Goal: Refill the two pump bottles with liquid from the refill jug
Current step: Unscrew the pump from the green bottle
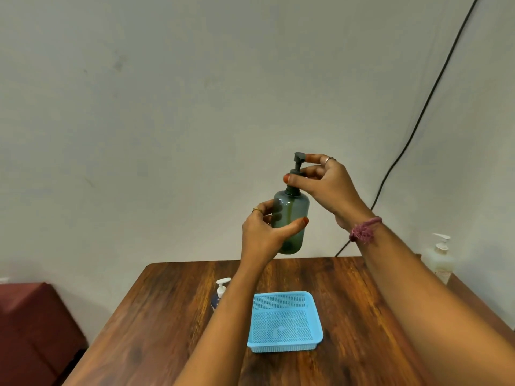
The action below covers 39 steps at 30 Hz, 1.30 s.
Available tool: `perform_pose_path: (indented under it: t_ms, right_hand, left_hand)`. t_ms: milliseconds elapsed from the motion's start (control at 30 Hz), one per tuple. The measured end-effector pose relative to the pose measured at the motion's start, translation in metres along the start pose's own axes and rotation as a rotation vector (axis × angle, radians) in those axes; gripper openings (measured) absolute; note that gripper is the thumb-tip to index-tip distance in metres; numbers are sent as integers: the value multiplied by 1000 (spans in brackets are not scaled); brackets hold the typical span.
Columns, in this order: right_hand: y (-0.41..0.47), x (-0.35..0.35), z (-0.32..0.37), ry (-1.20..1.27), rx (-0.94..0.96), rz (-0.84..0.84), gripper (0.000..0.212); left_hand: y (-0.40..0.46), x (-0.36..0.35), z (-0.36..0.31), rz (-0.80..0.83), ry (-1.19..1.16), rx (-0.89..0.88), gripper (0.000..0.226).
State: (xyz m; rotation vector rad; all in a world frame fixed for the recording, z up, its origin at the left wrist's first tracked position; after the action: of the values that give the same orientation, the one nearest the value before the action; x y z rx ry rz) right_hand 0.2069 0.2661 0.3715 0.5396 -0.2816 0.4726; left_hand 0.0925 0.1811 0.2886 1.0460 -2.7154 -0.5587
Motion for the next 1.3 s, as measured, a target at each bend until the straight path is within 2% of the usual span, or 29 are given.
perform_pose_path:
  t_ms: [333, 467, 967, 1167, 1300]
  right_hand:
    - [2, 32, -7, 186, -26, -118, 46]
    - [3, 38, -14, 225, -60, -142, 49]
    - [-2, 36, -26, 310, -91, -195, 51]
    - [-25, 32, -57, 445, -177, -297, 50]
    - [-61, 17, -108, 500, -272, -381, 52]
  left_hand:
    - [-23, 11, 43, 1, -4, 105, 76]
    - [-31, 17, 56, -4, 0, 140, 78]
    - [-41, 30, 67, -30, -22, 146, 76]
    - [-54, 43, 86, -8, -28, 188, 74]
    - [-69, 59, 110, 24, -21, 227, 69]
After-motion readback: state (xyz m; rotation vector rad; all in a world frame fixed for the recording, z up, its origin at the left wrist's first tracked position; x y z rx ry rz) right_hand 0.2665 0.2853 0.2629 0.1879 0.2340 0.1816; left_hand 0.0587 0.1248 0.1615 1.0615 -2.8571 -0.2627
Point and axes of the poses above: each hand's wrist, its own y-axis towards the middle knuckle, its own x-axis out of the back of the hand, z = x × y, the point moved 10 cm from there along y, towards the middle knuckle, and after that the axes turned 12 degrees about -y, right-handed, at the moved point
